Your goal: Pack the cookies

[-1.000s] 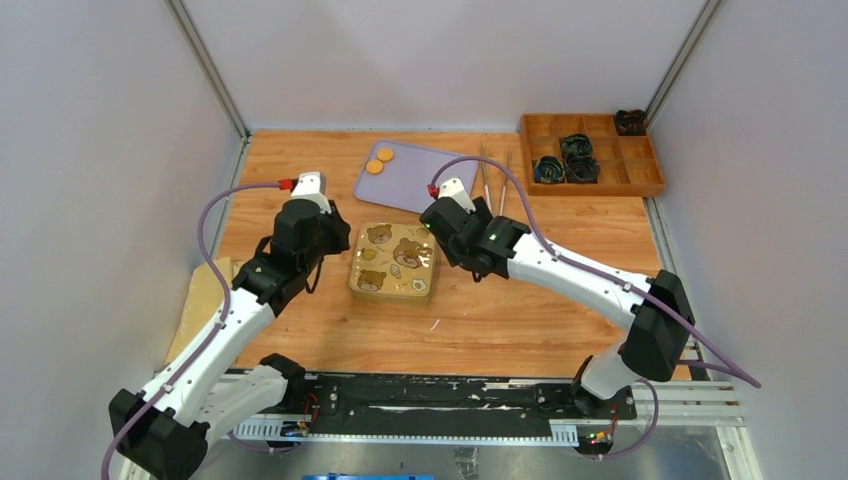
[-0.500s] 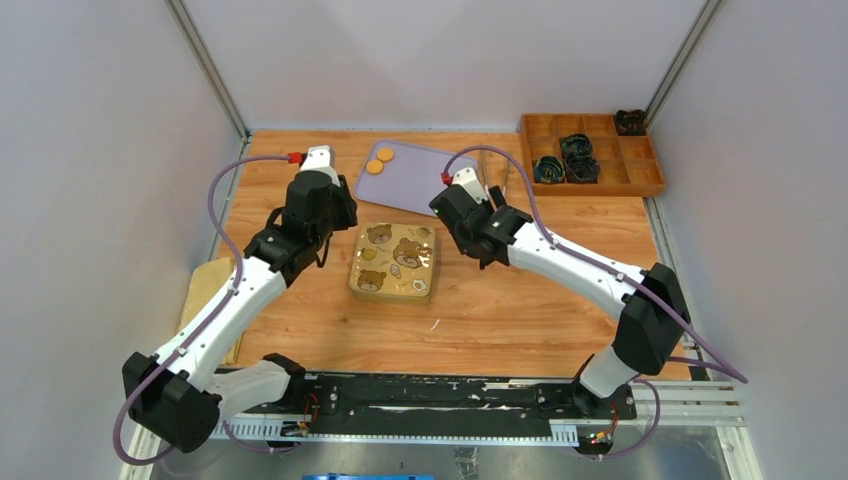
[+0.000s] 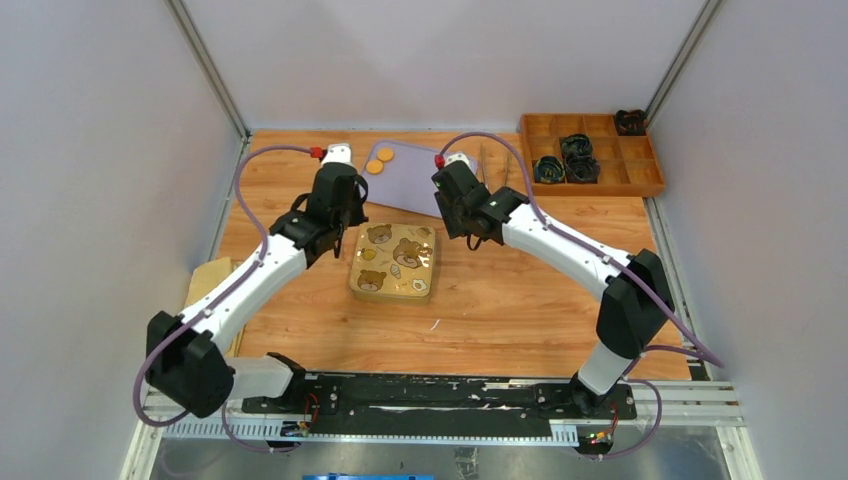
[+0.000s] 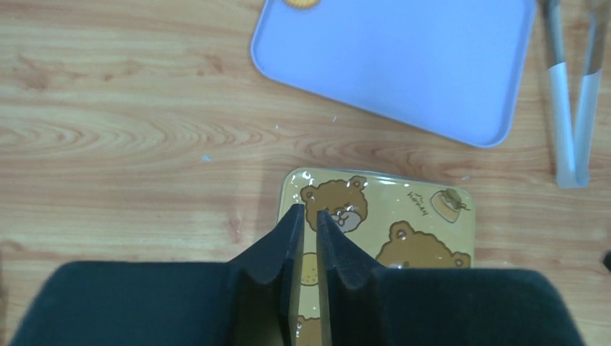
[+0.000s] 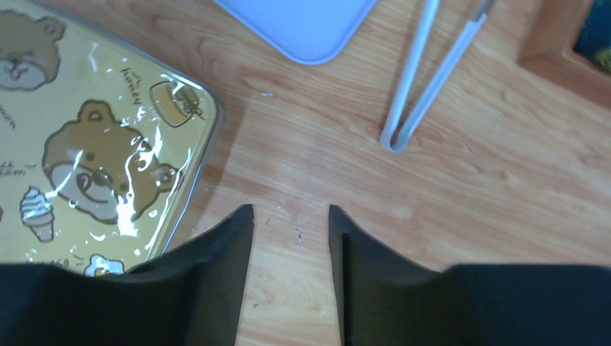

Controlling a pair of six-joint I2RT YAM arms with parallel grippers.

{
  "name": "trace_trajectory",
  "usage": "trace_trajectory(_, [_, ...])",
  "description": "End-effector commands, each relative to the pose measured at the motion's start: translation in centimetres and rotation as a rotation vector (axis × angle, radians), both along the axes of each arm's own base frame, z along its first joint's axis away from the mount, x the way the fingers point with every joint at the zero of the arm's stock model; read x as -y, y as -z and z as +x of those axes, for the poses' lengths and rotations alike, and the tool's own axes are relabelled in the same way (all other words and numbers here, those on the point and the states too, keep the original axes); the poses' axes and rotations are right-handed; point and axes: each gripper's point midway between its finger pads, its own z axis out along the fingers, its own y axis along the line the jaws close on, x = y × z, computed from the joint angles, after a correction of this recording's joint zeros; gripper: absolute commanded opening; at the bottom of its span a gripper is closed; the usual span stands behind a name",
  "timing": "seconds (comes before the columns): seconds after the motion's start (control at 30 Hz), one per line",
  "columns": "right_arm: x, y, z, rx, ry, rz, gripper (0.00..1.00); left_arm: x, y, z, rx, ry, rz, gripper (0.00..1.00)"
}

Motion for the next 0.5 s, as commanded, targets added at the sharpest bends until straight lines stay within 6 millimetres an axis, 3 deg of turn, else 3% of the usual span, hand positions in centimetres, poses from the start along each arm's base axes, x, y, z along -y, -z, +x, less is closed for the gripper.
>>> trace_trajectory(0.0, [-2.6,0.6,0.0,-0.037,-0.099,0.116,0.33,-0.3,5.4,0.7,-0.114,-0.035,0.049,0.11])
trace_trajectory(0.17, [-4.7,1.7,1.3,-0.085,-0.155,0.179,0.0,-4.1,11.0,2.1,-0.26,-0.187,0.083,0.0])
trace_trajectory(0.3, [-7.0,3.1,1.9,-0.141,-0.223,0.209,0.0,-6.1,13.5,2.2,-0.304,-0.256,0.16,0.0])
trace_trajectory(0.47, [-10.0,5.4,1.1,-0.263,-0.289,0.297,0.0,-6.9,14.9,0.8,-0.339,-0.286,0.179,0.0])
